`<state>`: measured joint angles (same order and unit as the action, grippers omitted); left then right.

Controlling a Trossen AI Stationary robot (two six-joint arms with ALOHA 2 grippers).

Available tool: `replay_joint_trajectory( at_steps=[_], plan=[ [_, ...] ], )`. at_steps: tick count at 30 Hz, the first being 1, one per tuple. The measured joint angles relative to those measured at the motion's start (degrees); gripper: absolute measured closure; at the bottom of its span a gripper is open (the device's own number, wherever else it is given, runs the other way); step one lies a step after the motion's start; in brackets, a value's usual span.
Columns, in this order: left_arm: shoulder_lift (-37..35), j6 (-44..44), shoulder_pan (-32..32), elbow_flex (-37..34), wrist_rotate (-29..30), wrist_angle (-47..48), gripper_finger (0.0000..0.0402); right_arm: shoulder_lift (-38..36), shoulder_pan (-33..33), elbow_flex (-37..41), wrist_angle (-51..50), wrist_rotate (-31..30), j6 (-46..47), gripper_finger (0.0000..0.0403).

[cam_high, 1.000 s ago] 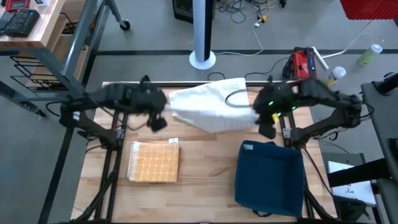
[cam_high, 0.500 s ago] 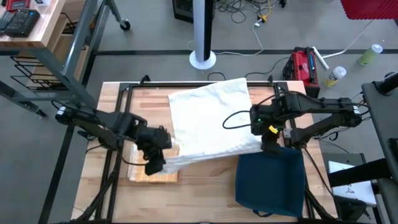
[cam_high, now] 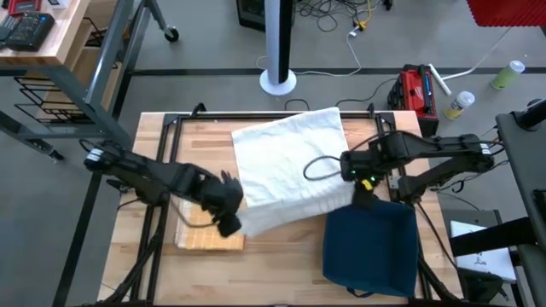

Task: Fold towel
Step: Fold the white towel

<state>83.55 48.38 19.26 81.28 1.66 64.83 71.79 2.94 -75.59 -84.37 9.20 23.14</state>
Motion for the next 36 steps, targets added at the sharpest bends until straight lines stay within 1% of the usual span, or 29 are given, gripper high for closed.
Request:
replay_joint_trajectory(
  at_steps=[2,4,9,10,14,19,22,26,32,36],
  plan=[
    [1.3,-0.7,-2.3,-0.3,2.3,2.9,0.0401,1.2,-1.3,0.0,-1.1,-5.9,1.7,0.0403],
    [2.3,-3.8,-4.8,-1.0,2.9,2.7,0.0401,2.9,-2.4,0.2,-2.0,-10.1,2.7,0.0403],
    [5.9,-15.6,-10.1,-3.3,1.7,-4.1,0.0401,9.6,-3.9,1.3,-2.6,-12.1,-2.5,0.0403],
    [6.9,-17.8,-11.1,-3.3,1.6,-4.5,0.0401,11.6,-4.0,1.4,-2.4,-13.2,-4.3,0.0403],
    [11.7,-25.0,-15.3,-3.3,2.3,-2.5,0.0401,18.6,-5.8,1.3,-1.3,-21.2,-9.9,0.0403],
    [17.2,-32.2,-20.8,-3.3,6.0,1.2,0.0401,24.1,-11.0,0.9,2.7,-30.3,-14.6,0.0403],
    [18.9,-36.2,-23.9,-3.3,10.6,3.2,0.0401,24.8,-15.4,0.4,5.6,-35.1,-17.0,0.0403],
    [19.3,-41.5,-28.9,-3.3,15.0,1.2,0.0401,24.9,-21.4,0.2,10.6,-36.2,-20.9,0.0403],
    [19.2,-48.8,-37.1,-3.4,19.7,-6.4,0.0401,25.4,-29.0,0.2,18.3,-36.4,-27.1,0.0403],
    [19.2,-53.1,-41.7,-3.4,20.7,-10.5,0.0401,27.0,-32.2,0.2,22.9,-34.4,-30.3,0.0403]
  ],
)
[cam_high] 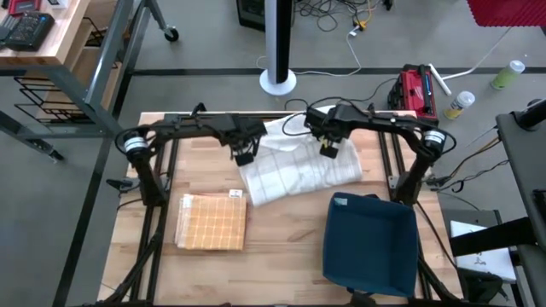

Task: Fold towel
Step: Fold the white towel

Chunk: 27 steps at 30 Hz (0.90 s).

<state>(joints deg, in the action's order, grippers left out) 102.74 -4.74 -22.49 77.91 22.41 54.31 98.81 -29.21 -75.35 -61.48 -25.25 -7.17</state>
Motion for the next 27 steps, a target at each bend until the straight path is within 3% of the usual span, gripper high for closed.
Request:
replay_joint_trajectory(
  at_steps=[7,12,17,23,27],
  plan=[
    [0.6,-3.9,-5.9,0.0,0.1,-1.6,0.0401,4.3,-1.6,-0.4,8.2,1.2,-3.0,0.0403],
    [2.5,-6.1,-7.6,-0.1,1.5,-8.6,0.0397,6.2,-2.4,-1.7,9.6,0.2,-2.1,0.0393],
    [4.5,-8.4,-7.6,-0.1,5.2,-11.5,0.0362,5.8,-2.5,-3.0,9.4,-4.1,-0.3,0.0338],
    [5.6,-7.2,-8.5,-0.1,14.5,-10.8,0.0306,5.6,-3.2,-4.1,9.0,-11.9,2.1,0.0262],
    [5.4,-6.4,-8.8,-0.1,15.7,-10.1,0.0278,5.6,-3.5,-4.1,9.0,-11.9,2.4,0.0230]
  ],
)
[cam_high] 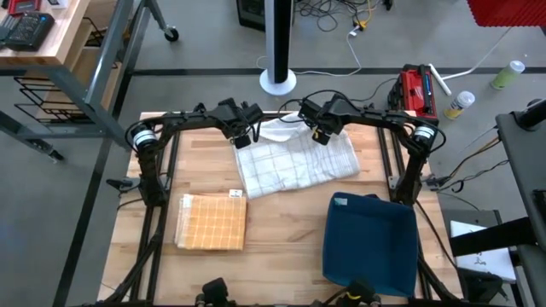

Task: Fold towel
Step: Fold the white towel

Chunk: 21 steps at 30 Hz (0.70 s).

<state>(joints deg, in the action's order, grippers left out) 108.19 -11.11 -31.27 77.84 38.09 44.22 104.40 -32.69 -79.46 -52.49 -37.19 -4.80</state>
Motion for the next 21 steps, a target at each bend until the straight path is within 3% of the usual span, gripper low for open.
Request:
replay_joint_trajectory(
  at_steps=[7,9,11,16,18,21],
  plan=[
    [-0.2,0.1,-0.1,0.0,-0.1,2.2,0.0257,-0.1,-1.5,-0.1,0.2,0.1,-1.6,0.0211],
    [-1.0,2.2,-0.1,0.0,-3.0,6.4,0.0258,-0.6,-2.3,-0.1,-1.0,0.1,-1.7,0.0213],
    [-2.1,4.5,0.1,0.0,-10.8,10.7,0.0263,-1.6,-3.3,-0.1,-1.2,0.1,-1.5,0.0216],
    [-3.8,10.7,1.2,-0.4,-44.0,12.0,0.0284,-3.9,-5.2,-0.1,0.2,1.2,-2.2,0.0221],
    [-3.8,12.6,2.9,-1.2,-49.2,8.0,0.0294,-4.7,-5.6,-0.1,0.7,7.8,-2.2,0.0222],
    [-3.3,12.9,6.3,-3.6,-49.3,-0.5,0.0307,-4.7,-6.9,-0.3,0.2,23.9,-2.2,0.0221]
  ],
)
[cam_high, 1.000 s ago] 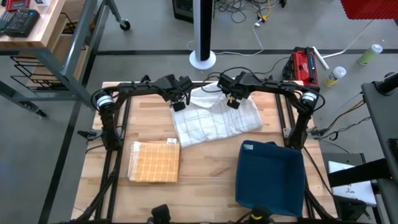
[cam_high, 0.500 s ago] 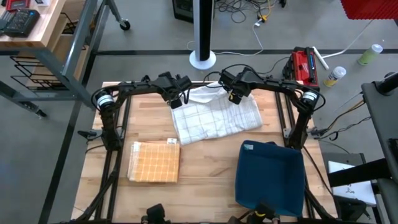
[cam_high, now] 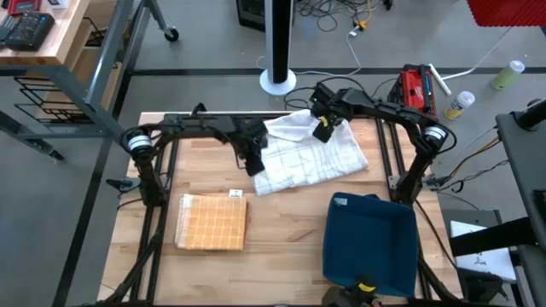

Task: Fold towel
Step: Fold the white towel

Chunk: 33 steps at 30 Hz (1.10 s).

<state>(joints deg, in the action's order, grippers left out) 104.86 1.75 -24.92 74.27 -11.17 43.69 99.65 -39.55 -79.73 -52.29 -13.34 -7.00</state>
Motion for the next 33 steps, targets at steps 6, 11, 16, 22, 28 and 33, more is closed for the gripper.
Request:
replay_joint_trajectory(
  at_steps=[6,11,16,22,28,33],
  plan=[
    [0.0,3.5,5.2,-4.7,4.0,-4.3,0.0325,-0.3,-0.4,0.0,-0.2,-3.4,0.5,0.0217],
    [1.1,7.3,7.2,-8.8,7.5,-10.8,0.0324,-1.1,-0.4,0.4,0.0,7.8,-1.7,0.0224],
    [1.5,10.4,7.9,-10.7,4.0,-11.3,0.0325,0.5,1.1,3.1,0.4,18.2,-3.5,0.0242],
    [1.2,9.4,10.4,-11.3,-9.6,3.9,0.0325,1.0,1.9,4.4,0.3,18.4,-3.0,0.0267],
    [0.0,6.4,13.2,-11.4,-8.8,3.0,0.0325,1.5,3.3,4.9,1.4,19.8,-2.4,0.0298],
    [-0.9,6.3,14.1,-11.4,-8.9,-4.0,0.0325,4.8,5.2,5.3,2.8,19.9,-2.5,0.0331]
  ],
)
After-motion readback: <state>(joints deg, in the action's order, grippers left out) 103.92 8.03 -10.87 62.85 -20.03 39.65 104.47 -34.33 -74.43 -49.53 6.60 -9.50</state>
